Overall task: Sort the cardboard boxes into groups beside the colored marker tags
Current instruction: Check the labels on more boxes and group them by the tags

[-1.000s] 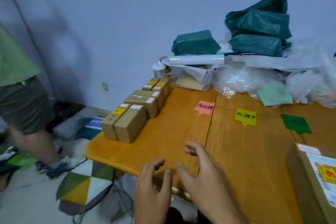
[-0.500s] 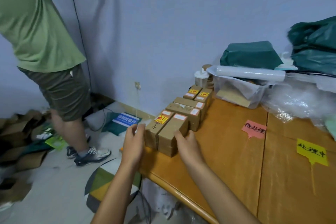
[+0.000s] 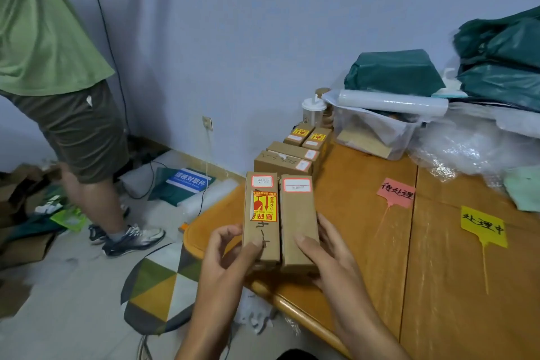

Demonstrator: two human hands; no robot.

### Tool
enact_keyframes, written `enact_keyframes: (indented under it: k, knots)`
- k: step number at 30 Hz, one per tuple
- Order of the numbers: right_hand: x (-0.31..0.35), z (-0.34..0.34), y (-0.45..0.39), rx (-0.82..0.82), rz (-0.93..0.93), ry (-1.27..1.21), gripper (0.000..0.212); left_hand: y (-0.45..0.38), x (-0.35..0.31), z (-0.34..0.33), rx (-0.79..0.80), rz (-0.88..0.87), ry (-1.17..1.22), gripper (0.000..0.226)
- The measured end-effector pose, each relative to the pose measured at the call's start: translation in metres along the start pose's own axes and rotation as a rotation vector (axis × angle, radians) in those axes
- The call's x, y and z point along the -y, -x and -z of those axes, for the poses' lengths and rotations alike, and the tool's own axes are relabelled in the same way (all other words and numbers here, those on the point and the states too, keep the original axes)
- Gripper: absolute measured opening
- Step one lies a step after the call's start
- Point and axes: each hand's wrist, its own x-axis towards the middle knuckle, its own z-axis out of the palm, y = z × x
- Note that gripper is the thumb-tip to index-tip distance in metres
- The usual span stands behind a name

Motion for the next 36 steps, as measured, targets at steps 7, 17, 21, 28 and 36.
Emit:
enact_keyframes:
  k: [7,17,21,28,36]
  knots:
    - [0.015,0.066,0.073,-0.112,0.163,-0.034,0.087,0.045,-0.001,-0.025,0.051,-0.048,0.196,0.055]
    - [0.031,0.135,0.126,-0.356,0.332,-0.034,0.071,0.092,0.001,-0.103,0.25,-0.065,0.184,0.056]
    - [0.031,0.17,0.148,-0.523,0.33,0.024,0.066,0.11,0.01,-0.131,0.318,-0.085,0.187,0.055]
    - [0.033,0.21,0.179,-0.66,0.295,0.058,0.064,0.126,0.017,-0.161,0.413,-0.095,0.141,0.05]
    - [0.05,0.235,0.217,-0.522,0.3,0.166,0.04,0.133,0.023,-0.163,0.466,-0.045,0.191,0.057]
